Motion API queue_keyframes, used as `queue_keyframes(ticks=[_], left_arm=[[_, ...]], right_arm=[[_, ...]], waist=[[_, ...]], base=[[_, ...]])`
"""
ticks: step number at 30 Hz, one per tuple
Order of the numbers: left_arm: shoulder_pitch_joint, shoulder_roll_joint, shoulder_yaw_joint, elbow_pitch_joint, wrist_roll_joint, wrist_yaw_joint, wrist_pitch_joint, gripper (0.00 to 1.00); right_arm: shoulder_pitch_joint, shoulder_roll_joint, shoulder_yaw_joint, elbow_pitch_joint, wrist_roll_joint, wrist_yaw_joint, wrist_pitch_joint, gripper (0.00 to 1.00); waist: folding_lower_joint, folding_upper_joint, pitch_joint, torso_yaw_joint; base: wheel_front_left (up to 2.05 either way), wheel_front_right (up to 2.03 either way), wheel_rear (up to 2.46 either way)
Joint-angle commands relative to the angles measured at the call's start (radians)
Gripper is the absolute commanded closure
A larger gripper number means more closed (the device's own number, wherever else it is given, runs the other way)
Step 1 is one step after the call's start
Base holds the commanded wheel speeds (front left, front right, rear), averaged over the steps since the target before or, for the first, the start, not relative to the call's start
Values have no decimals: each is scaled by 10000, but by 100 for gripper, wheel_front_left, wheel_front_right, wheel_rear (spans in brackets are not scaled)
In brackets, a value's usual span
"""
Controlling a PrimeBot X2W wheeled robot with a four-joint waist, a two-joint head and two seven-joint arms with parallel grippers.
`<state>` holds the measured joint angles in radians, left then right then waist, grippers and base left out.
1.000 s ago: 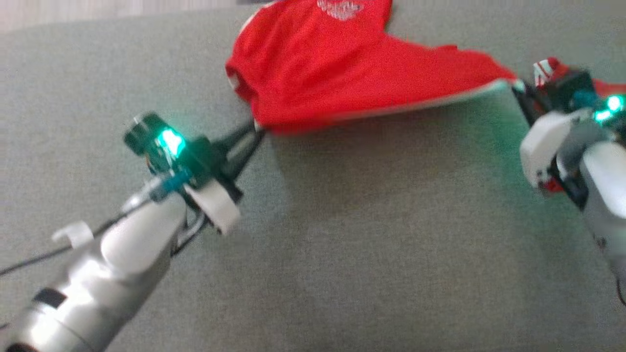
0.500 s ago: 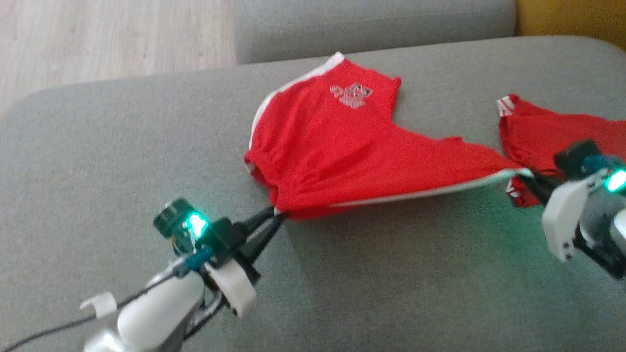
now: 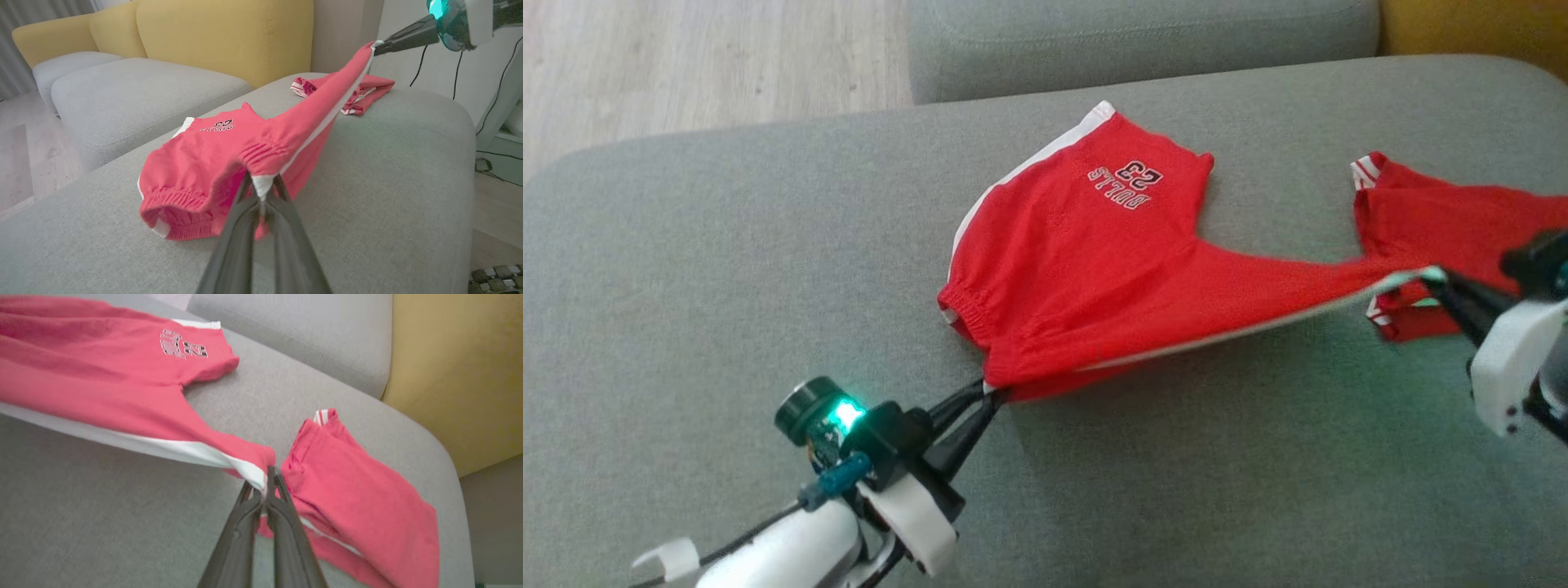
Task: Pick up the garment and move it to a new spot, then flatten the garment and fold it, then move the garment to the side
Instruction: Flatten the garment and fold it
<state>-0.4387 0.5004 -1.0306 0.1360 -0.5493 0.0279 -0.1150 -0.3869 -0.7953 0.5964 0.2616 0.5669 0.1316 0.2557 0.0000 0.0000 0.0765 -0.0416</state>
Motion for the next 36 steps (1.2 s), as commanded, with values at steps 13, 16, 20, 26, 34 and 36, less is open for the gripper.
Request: queue_keyframes(ticks=[13, 16, 20, 26, 34, 36], left_arm=[[-2162, 124, 1463, 401, -83, 597, 281, 100], [-2654, -93, 1538, 729, -47, 568, 323, 100], [-3276, -464, 1506, 1195, 29, 430, 365, 100], [-4038, -1037, 1389, 1876, 153, 159, 187, 100], [-4559, -1735, 1181, 2696, 219, -67, -138, 100], [-4624, -1827, 1132, 2853, 223, -110, -167, 100]], right_arm=[[-2223, 1341, -1431, -112, -1782, -9, 351, 100], [-3211, 1566, -1188, 501, -1998, -9, 256, 100], [-4527, 1684, -707, 1402, -2204, -9, 197, 100], [-6243, 1751, 50, 2771, -2360, -9, 32, 100], [-7499, 1900, 1145, 4409, -2333, -9, -324, 100], [-7648, 1939, 1317, 4681, -2310, -9, -436, 100]], waist=[[0, 0, 1821, 825], [0, 0, 2295, 1121], [0, 0, 2892, 1581], [0, 0, 3641, 2153], [0, 0, 4168, 2650], [0, 0, 4210, 2692]], base=[[0, 0, 0], [0, 0, 0], [0, 0, 0], [0, 0, 0], [0, 0, 0], [0, 0, 0]])
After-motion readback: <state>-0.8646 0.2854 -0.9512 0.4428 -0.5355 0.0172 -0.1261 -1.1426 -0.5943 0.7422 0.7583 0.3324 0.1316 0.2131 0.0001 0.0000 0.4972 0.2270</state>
